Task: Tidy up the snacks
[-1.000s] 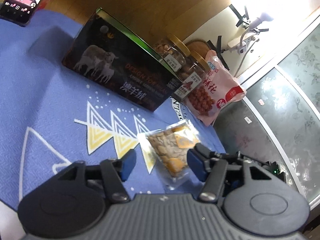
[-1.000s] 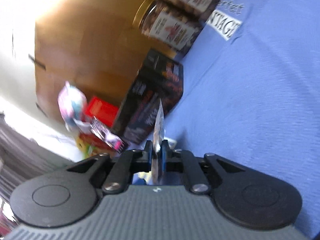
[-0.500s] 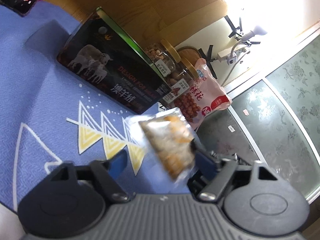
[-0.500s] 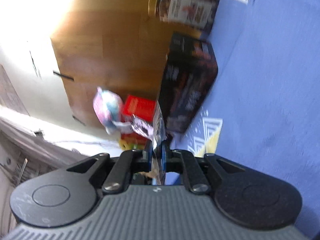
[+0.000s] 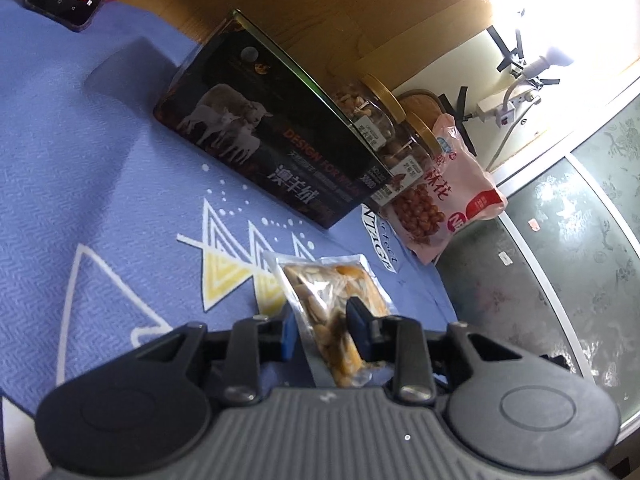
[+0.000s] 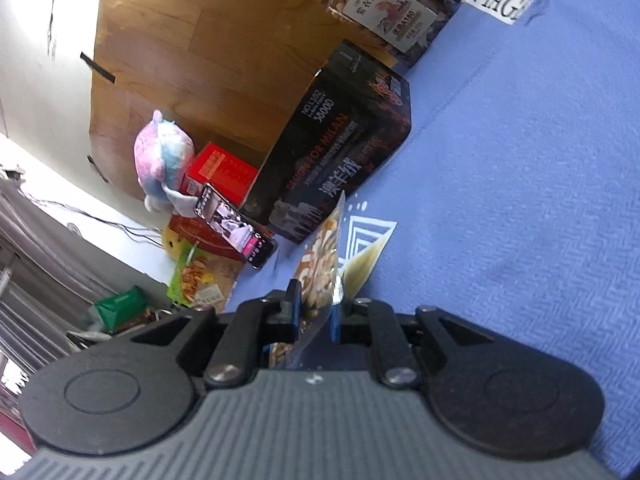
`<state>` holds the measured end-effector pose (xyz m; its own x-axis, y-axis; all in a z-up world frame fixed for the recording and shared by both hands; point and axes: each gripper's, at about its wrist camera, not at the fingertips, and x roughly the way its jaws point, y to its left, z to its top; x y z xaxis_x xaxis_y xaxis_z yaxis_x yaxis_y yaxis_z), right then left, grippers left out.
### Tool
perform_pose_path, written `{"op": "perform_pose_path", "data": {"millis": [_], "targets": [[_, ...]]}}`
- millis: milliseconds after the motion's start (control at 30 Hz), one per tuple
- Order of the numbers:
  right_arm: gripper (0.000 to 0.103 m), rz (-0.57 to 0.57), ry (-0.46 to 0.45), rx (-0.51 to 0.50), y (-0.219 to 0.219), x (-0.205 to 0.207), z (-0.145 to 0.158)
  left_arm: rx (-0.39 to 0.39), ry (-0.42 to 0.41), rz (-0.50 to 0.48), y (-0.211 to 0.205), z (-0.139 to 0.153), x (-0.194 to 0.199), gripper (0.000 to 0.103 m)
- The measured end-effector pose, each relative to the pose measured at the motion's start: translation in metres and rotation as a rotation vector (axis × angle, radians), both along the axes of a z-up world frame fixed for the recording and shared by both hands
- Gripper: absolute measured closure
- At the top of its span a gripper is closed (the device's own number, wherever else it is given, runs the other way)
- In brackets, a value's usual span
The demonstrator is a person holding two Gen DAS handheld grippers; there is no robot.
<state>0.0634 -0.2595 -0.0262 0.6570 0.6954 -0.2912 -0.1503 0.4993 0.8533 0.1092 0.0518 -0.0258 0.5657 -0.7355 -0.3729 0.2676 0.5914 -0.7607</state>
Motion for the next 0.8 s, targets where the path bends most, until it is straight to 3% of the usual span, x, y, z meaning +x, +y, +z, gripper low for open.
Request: {"op": "perform_pose_path", "data": {"millis": [500,800], "targets": [[0.077,-0.016,-0.089,-0.202,0.02,-0.007,0.014,0.006,-0.001,0.002,0.0,0.0,0.0,0.077],[0.076,-0.015,-0.09,-0.219,0.022,-0.007,0.014,0.006,0.0,0.003,0.001,0.0,0.0,0.077]]}}
